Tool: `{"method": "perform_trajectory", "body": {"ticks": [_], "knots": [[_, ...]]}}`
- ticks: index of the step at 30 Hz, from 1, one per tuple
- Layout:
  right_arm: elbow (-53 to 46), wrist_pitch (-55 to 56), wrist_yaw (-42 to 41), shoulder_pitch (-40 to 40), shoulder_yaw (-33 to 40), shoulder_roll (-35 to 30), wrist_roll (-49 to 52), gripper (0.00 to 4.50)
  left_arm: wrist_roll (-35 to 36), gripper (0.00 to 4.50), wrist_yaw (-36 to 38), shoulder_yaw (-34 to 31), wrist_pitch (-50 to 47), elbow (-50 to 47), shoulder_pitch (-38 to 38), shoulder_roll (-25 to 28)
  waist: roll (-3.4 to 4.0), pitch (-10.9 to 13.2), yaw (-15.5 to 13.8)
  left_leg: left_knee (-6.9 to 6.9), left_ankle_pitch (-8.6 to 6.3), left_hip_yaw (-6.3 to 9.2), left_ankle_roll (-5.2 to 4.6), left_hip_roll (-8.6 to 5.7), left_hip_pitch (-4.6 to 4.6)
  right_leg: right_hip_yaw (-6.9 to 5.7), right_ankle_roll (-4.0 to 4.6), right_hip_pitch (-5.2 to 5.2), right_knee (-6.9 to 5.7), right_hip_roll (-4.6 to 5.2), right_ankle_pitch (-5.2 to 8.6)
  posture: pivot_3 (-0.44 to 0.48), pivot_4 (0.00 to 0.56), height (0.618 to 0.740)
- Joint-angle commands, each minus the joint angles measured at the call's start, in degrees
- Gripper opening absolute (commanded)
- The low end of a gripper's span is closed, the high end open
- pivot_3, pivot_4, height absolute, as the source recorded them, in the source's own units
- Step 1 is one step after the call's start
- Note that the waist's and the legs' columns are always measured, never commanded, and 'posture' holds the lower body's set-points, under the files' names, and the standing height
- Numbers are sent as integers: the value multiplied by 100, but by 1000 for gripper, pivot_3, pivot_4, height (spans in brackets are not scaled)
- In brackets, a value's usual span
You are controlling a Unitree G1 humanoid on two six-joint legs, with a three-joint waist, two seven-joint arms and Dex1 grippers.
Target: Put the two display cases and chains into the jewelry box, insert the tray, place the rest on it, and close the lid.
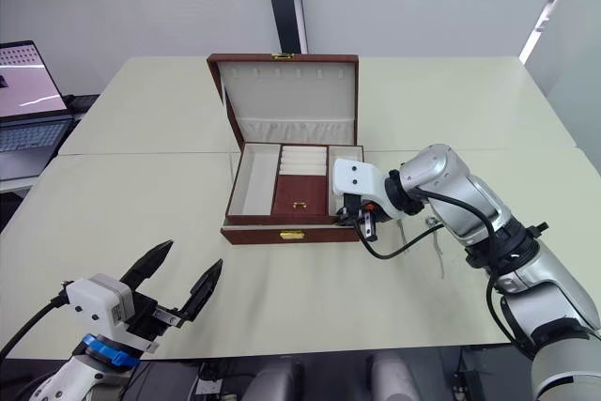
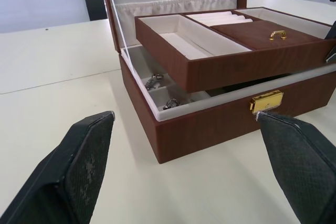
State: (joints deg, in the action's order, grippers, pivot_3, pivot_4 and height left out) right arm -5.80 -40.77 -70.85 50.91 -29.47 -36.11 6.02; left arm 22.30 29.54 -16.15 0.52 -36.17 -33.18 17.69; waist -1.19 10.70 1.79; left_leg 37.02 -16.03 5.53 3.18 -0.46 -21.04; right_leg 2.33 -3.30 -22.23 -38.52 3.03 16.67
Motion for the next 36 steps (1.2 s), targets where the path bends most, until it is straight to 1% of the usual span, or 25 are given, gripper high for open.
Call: {"method": "perform_trajectory", "body": {"ticks": [1, 14, 23, 36], "knots": [[-97, -19, 4, 244, 49, 27, -58, 6, -29, 4500, -60, -65, 142, -250, -68, -16, 0, 0, 1, 0, 0, 0, 0, 0, 0, 0, 0, 0, 0, 0, 0, 0, 150, 740], [180, -51, 25, 420, -124, 261, -272, 6, -207, 4500, -276, 154, 103, -401, -85, -70, 0, 0, 8, -1, 0, -2, 0, 0, 1, 0, 1, -1, 0, -1, -1, 0, 150, 740], [61, -129, 8, 441, -241, 403, -349, 6, -320, 4500, -432, 279, 87, -488, -94, -96, 0, 0, 12, -2, 0, -1, 0, 0, 2, 0, 2, -1, 0, -3, -1, 0, 150, 740], [-195, -473, 34, 435, -335, 421, -287, 6, -341, 4500, -498, 334, -14, -510, 4, -89, 0, 0, 8, -2, 0, 0, 0, -1, 1, -1, 3, -1, 1, -3, -1, 0, 150, 740]]}}
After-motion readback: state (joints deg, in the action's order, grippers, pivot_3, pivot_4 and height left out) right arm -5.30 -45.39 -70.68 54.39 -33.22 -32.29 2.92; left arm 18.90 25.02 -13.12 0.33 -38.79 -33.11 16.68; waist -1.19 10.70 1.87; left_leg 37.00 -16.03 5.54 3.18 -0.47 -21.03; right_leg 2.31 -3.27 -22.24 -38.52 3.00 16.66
